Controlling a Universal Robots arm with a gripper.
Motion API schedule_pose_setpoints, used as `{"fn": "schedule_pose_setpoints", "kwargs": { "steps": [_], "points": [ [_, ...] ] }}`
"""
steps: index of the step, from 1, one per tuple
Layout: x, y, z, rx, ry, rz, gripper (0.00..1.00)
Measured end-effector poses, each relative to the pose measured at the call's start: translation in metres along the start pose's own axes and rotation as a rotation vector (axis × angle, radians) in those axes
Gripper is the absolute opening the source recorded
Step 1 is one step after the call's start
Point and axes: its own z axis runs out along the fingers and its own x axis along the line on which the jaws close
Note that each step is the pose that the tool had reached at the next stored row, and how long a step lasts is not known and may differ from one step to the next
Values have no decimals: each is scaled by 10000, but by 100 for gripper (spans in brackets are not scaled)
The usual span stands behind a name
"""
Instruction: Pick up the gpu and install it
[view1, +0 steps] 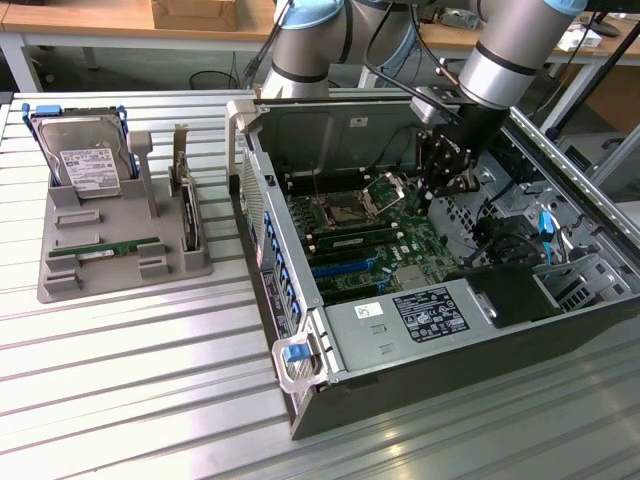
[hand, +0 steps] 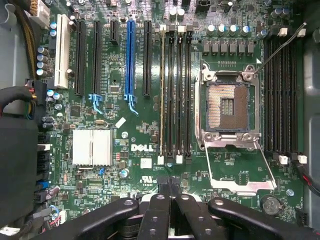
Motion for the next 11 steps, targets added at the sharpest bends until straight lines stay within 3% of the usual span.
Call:
{"fn": "schedule_pose_setpoints", "kwargs": {
  "steps": [6, 9, 11],
  "points": [
    [-1, 17, 18, 0, 1, 1, 11],
    [-6, 121, 93, 0, 1, 0, 11],
    [-10, 148, 187, 0, 1, 0, 11]
  ]
}}
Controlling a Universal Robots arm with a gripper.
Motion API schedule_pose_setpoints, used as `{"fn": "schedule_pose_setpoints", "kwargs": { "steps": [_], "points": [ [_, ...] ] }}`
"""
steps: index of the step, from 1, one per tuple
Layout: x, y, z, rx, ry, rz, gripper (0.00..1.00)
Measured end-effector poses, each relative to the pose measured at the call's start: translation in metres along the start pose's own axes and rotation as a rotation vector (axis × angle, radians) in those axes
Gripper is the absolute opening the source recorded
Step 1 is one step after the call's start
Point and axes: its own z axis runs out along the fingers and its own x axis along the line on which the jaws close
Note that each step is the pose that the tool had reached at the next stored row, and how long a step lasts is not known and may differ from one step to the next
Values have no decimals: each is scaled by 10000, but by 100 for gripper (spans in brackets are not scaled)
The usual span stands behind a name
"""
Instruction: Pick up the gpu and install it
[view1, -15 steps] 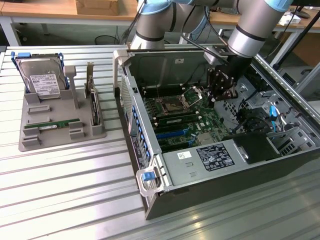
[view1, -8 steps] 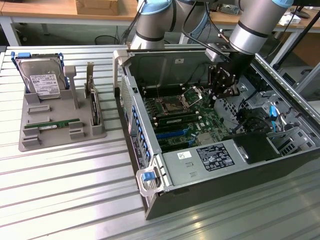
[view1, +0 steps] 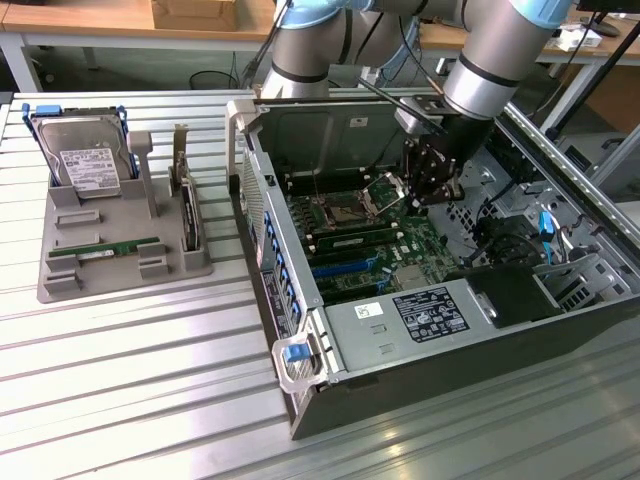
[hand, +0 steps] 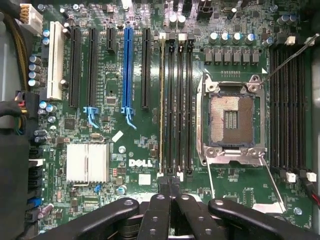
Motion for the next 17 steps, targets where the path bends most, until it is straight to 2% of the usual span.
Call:
{"fn": "schedule_pose_setpoints", "kwargs": {
  "steps": [4, 13, 15, 16, 17],
  "points": [
    [3, 67, 128, 0, -1, 0, 11],
    [37, 71, 254, -1, 5, 0, 11],
    [42, 71, 259, 0, -2, 0, 11],
    [40, 73, 240, 5, -53, -6, 11],
    [44, 81, 169, 4, -48, -5, 11]
  ]
}}
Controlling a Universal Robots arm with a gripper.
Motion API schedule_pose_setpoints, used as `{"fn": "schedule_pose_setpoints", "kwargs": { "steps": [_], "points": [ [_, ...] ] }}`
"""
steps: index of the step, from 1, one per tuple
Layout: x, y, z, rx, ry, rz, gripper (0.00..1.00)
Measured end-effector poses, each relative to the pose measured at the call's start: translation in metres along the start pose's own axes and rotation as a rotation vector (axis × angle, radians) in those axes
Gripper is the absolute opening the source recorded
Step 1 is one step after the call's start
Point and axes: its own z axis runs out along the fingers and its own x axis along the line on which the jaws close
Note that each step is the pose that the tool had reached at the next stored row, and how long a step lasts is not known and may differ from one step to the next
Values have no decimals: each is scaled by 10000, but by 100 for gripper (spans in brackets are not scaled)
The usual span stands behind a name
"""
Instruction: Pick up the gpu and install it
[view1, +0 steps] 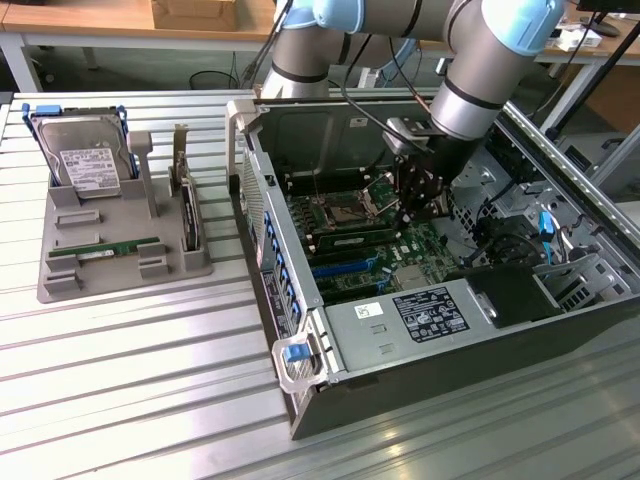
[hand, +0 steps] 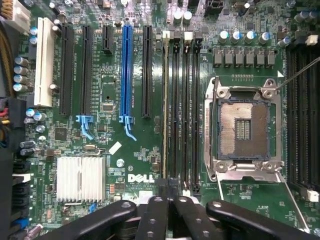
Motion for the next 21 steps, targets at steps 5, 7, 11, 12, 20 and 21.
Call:
{"fn": "schedule_pose_setpoints", "kwargs": {
  "steps": [5, 7, 11, 12, 20, 21],
  "points": [
    [0, 181, -60, 42, -47, -5, 11],
    [-3, 305, -45, 55, -55, -6, 11],
    [-7, 500, -21, 75, -73, -6, 11],
    [-8, 552, -14, 81, -75, -7, 11],
    [7, 1116, 97, 122, -146, -13, 11],
    [16, 1122, 112, 122, -154, -14, 11]
  ]
}}
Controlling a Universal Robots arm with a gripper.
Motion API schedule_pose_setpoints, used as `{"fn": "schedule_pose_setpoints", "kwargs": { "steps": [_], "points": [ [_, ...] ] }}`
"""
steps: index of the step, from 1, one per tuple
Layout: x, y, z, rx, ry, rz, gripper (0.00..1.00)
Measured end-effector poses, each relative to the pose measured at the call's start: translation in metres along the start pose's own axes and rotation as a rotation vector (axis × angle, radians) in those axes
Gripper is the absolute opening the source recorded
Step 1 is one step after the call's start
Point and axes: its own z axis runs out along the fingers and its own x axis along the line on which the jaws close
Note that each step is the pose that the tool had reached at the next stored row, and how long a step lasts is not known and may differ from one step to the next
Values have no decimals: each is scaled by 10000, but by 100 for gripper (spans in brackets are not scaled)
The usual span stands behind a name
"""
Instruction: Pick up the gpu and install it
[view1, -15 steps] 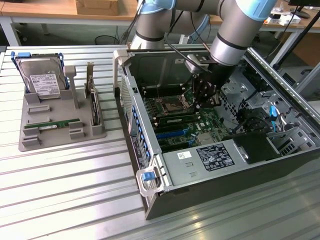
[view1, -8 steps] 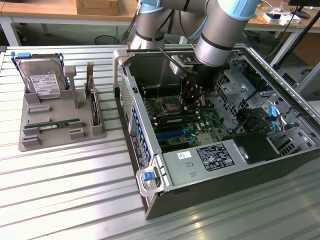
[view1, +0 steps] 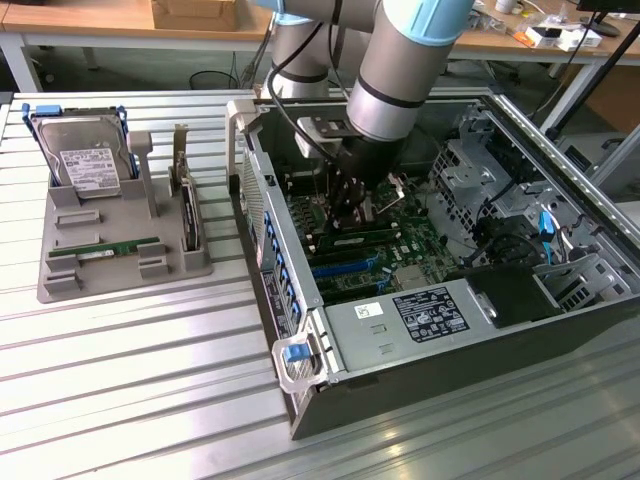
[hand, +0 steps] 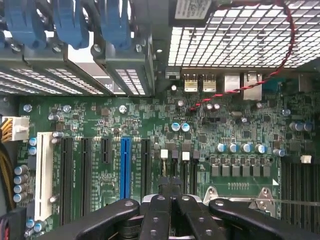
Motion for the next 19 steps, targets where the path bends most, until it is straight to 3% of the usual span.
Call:
{"fn": "schedule_pose_setpoints", "kwargs": {
  "steps": [7, 9, 10, 12, 13, 15, 18, 19],
  "points": [
    [36, 10, 85, -3, -7, 0, 11],
    [50, 7, 104, -1, -56, -8, 11],
    [50, 9, 89, 6, -120, -13, 11],
    [55, 13, -61, 3, -174, -21, 11],
    [55, -13, -67, 2, -187, -20, 11],
    [59, -173, -84, -60, -223, -24, 11],
    [61, -310, -97, -128, -254, -28, 11],
    [64, -447, -112, -198, -288, -33, 11]
  ]
}}
